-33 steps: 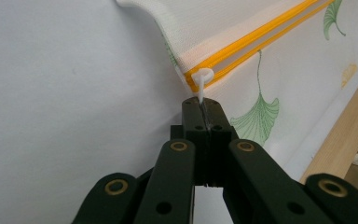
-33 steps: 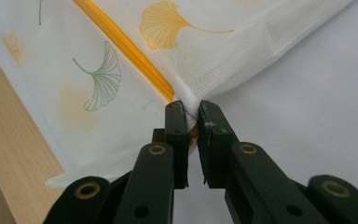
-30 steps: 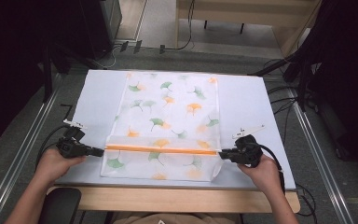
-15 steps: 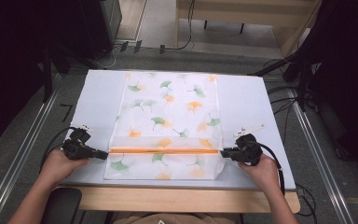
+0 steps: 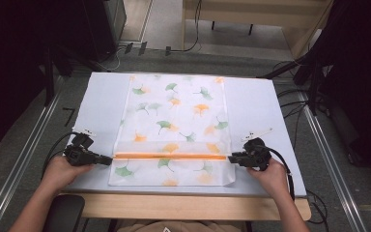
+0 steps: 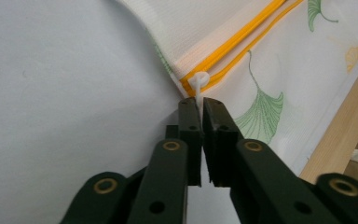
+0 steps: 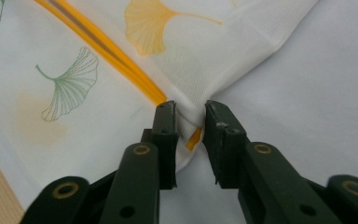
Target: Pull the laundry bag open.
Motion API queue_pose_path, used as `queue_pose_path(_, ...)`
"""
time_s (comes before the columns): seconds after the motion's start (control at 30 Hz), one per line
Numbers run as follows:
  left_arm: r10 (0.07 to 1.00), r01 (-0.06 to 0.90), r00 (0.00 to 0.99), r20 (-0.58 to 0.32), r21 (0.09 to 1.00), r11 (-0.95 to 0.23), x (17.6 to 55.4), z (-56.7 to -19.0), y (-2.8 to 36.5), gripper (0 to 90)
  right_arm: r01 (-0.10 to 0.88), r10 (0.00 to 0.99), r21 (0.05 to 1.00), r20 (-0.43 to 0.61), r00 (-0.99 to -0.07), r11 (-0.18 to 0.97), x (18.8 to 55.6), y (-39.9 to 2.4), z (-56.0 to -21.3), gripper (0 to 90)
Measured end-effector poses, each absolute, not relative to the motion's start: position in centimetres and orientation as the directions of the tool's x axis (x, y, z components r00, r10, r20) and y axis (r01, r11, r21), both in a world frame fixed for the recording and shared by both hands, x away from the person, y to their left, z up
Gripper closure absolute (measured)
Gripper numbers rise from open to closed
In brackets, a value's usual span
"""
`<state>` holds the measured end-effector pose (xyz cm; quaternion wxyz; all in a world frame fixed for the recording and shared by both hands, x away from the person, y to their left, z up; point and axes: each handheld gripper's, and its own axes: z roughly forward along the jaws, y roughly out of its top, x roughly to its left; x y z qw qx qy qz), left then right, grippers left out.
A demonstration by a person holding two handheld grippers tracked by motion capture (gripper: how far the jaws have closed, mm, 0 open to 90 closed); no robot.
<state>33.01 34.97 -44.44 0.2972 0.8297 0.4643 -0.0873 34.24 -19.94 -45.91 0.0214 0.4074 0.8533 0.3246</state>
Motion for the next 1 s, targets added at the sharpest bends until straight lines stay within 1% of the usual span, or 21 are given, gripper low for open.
queue_pose_path(0.07,0.717,0.826,0.548,-0.432,0.415,-0.382,33.0,-44.5,35.0,74.7,0.681,0.711,0.575,0.228,-0.665,0.453,34.3,-19.9,-45.8,72.6)
queue_pose_path(0.13,0.713,0.815,0.561,-0.421,0.433,-0.385,32.9,-44.4,35.0,69.0,0.675,0.705,0.586,0.233,-0.670,0.448,34.3,-20.0,-45.8,69.6)
queue_pose_path(0.27,0.720,0.806,0.565,-0.403,0.456,-0.377,32.9,-44.0,34.9,61.0,0.679,0.708,0.588,0.238,-0.665,0.440,34.2,-19.9,-45.6,63.6)
queue_pose_path(0.33,0.716,0.795,0.576,-0.396,0.475,-0.377,32.9,-43.8,34.8,59.3,0.675,0.712,0.598,0.234,-0.662,0.431,34.2,-20.0,-45.5,61.1)
queue_pose_path(0.37,0.718,0.793,0.576,-0.392,0.483,-0.372,32.8,-43.7,34.8,57.0,0.676,0.714,0.602,0.235,-0.659,0.425,34.2,-20.0,-45.3,59.1)
queue_pose_path(0.47,0.717,0.791,0.568,-0.404,0.509,-0.339,32.9,-43.5,34.8,46.0,0.668,0.712,0.619,0.237,-0.661,0.414,34.1,-20.1,-45.1,57.2)
queue_pose_path(0.53,0.721,0.782,0.570,-0.393,0.530,-0.329,32.8,-43.3,34.8,41.3,0.668,0.714,0.624,0.240,-0.657,0.405,34.1,-20.2,-45.0,56.0)
queue_pose_path(0.63,0.731,0.772,0.571,-0.375,0.549,-0.321,32.7,-43.0,34.6,38.3,0.664,0.718,0.634,0.237,-0.654,0.396,34.0,-20.1,-44.7,51.8)
queue_pose_path(0.73,0.738,0.760,0.576,-0.352,0.564,-0.324,32.6,-42.7,34.3,37.4,0.651,0.713,0.648,0.230,-0.662,0.395,34.0,-20.1,-44.6,47.7)
queue_pose_path(0.83,0.756,0.746,0.577,-0.308,0.575,-0.335,32.5,-42.4,34.0,36.5,0.649,0.710,0.648,0.230,-0.665,0.398,33.9,-20.0,-44.6,47.8)
queue_pose_path(1.0,0.768,0.734,0.575,-0.283,0.593,-0.331,32.4,-42.1,33.6,34.7,0.647,0.715,0.659,0.230,-0.660,0.385,34.0,-20.3,-44.3,45.2)
